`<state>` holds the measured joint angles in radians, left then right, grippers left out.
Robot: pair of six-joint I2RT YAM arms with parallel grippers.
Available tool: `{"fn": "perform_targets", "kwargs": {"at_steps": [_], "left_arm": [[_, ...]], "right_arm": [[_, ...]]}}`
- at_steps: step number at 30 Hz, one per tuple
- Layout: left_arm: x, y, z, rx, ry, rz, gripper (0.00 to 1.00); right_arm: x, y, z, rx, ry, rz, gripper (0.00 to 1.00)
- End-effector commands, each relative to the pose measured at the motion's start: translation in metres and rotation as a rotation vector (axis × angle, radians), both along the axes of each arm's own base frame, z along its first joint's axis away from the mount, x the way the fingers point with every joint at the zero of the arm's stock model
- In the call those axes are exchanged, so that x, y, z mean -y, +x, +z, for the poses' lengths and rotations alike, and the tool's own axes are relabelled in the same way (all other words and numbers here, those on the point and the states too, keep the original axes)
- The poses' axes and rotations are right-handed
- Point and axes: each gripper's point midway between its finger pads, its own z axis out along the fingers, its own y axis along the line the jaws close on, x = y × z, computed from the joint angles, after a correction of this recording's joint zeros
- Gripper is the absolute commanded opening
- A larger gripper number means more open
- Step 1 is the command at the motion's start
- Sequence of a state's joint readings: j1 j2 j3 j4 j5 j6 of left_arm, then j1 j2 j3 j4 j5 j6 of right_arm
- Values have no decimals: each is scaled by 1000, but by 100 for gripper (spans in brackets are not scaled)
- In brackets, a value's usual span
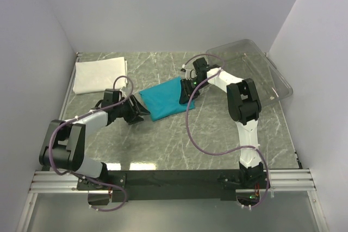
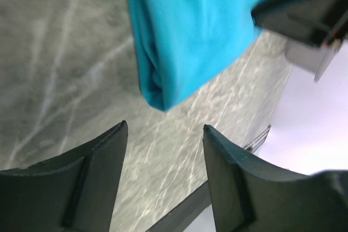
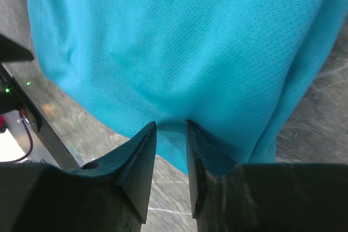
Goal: Fold and stack the t-shirts
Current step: Fold the tshirt, then neatly place the folded tshirt to the corner
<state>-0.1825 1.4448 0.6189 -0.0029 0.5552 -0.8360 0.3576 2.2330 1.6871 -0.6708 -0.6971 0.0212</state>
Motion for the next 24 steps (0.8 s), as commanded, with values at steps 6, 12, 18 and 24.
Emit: {"fn": "perform_targets", "kwargs": {"at_steps": [6, 12, 18, 24], "left_arm": [[-10, 56, -13, -44, 49, 148, 65], [-9, 85, -26, -72, 65, 177, 64], [-4, 85, -52, -152, 101, 167, 62], [14, 79, -73, -208, 136, 127, 61]], "right_arm": [[-8, 2, 7, 38, 23, 54, 37], [-9, 1, 6, 36, 22, 56, 37], [-10, 0, 4, 28, 21, 54, 37], [-10, 0, 2, 26, 13, 49, 37]]}}
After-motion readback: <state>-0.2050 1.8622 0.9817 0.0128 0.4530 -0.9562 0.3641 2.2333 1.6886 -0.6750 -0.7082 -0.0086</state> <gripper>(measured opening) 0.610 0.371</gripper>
